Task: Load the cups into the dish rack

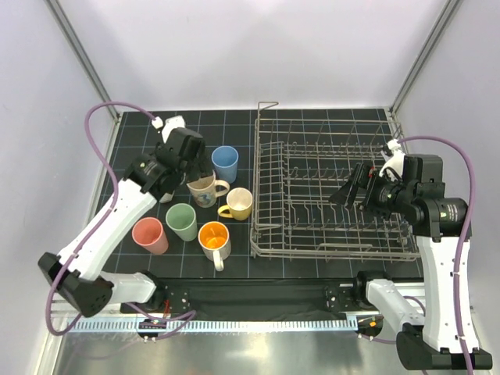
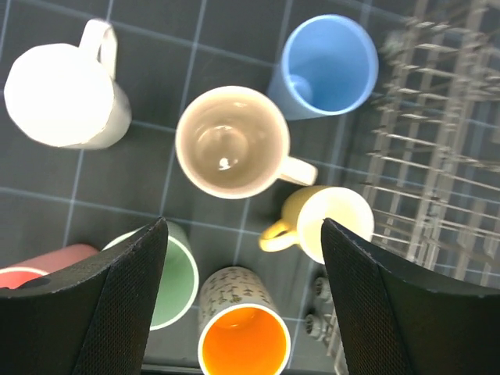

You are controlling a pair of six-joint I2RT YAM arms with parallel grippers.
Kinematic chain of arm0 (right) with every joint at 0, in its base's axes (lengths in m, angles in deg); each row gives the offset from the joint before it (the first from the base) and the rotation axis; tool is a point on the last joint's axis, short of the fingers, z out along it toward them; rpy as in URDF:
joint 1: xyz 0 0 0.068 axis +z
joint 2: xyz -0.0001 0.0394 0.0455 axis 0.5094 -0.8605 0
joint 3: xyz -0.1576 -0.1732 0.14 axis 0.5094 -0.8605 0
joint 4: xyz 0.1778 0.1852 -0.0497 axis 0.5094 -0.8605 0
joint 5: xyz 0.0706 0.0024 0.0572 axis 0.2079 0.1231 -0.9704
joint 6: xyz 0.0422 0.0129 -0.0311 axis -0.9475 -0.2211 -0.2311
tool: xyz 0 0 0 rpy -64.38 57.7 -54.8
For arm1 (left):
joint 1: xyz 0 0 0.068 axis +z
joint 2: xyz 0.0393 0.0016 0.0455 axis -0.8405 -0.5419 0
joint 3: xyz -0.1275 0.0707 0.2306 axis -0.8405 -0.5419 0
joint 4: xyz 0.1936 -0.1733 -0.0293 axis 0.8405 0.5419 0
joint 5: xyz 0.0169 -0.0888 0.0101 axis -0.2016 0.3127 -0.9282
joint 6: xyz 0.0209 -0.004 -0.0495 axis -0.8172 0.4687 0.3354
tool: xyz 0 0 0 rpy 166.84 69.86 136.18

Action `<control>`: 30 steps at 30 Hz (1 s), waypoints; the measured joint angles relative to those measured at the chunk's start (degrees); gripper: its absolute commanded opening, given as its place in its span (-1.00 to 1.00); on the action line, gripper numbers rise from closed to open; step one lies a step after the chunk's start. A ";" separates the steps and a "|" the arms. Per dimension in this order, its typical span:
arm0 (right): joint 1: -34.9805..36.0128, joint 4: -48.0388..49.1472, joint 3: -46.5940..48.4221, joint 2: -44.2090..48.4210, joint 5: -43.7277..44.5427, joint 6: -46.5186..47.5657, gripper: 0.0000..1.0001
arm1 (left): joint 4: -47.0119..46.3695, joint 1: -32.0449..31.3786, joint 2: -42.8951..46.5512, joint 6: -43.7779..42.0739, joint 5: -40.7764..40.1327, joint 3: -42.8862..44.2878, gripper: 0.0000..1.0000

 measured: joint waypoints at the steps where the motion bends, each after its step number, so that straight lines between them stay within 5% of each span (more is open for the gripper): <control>1: 0.04 0.02 -0.02 -0.22 -0.31 0.02 0.99 | 0.70 0.70 -0.98 0.07 0.35 0.46 0.53; 12: 0.15 0.31 0.57 -3.91 -1.22 0.04 0.99 | 9.18 4.46 -19.87 1.68 0.83 8.55 0.33; 26: 1.81 0.74 0.74 -4.35 -1.55 0.15 0.99 | 9.81 8.57 -21.90 2.86 1.66 4.76 0.32; 30: 1.81 1.36 0.79 -4.35 -1.33 -0.04 0.99 | 8.70 10.49 -22.93 2.78 2.78 2.67 0.15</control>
